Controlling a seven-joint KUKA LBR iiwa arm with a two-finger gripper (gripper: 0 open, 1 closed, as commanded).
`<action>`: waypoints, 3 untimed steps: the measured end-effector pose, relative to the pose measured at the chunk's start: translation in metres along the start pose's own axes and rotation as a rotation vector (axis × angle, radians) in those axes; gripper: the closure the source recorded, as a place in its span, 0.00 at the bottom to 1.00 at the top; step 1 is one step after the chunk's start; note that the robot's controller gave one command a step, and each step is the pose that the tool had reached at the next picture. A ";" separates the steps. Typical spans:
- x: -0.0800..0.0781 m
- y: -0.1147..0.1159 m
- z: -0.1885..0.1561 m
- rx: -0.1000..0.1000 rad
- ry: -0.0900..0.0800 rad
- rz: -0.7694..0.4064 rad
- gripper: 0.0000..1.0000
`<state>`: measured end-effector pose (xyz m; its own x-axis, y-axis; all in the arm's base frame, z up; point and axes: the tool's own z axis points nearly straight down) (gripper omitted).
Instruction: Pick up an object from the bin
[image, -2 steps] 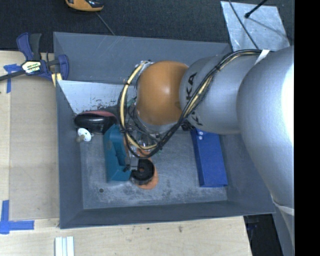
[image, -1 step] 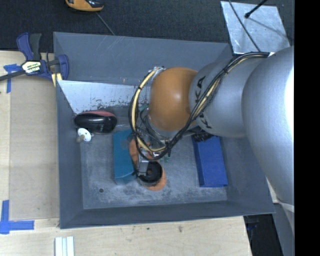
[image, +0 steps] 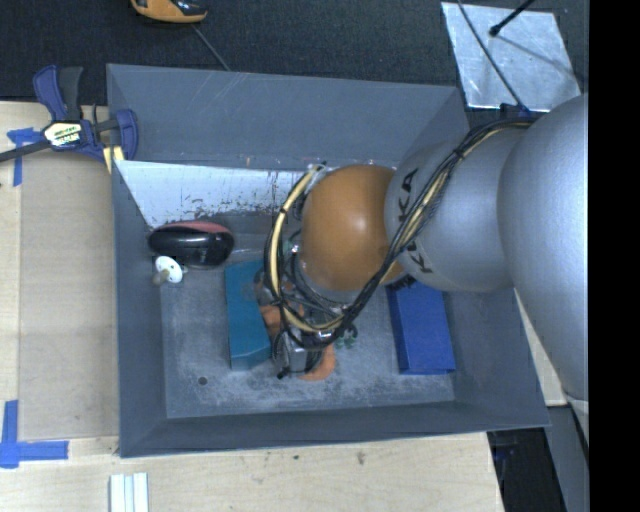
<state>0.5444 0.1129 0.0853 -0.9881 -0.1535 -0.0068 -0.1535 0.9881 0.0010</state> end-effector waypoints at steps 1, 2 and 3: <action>-0.014 -0.026 0.004 -0.002 0.008 -0.192 0.00; -0.028 -0.041 0.006 0.000 0.003 -0.225 0.00; -0.038 -0.053 0.008 -0.002 0.008 -0.013 0.00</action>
Offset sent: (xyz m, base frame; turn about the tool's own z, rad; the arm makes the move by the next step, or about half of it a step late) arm 0.0319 -0.0432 -0.0153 -0.0047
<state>0.5901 0.0660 0.0770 -0.9861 -0.1662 0.0009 -0.1662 0.9861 0.0028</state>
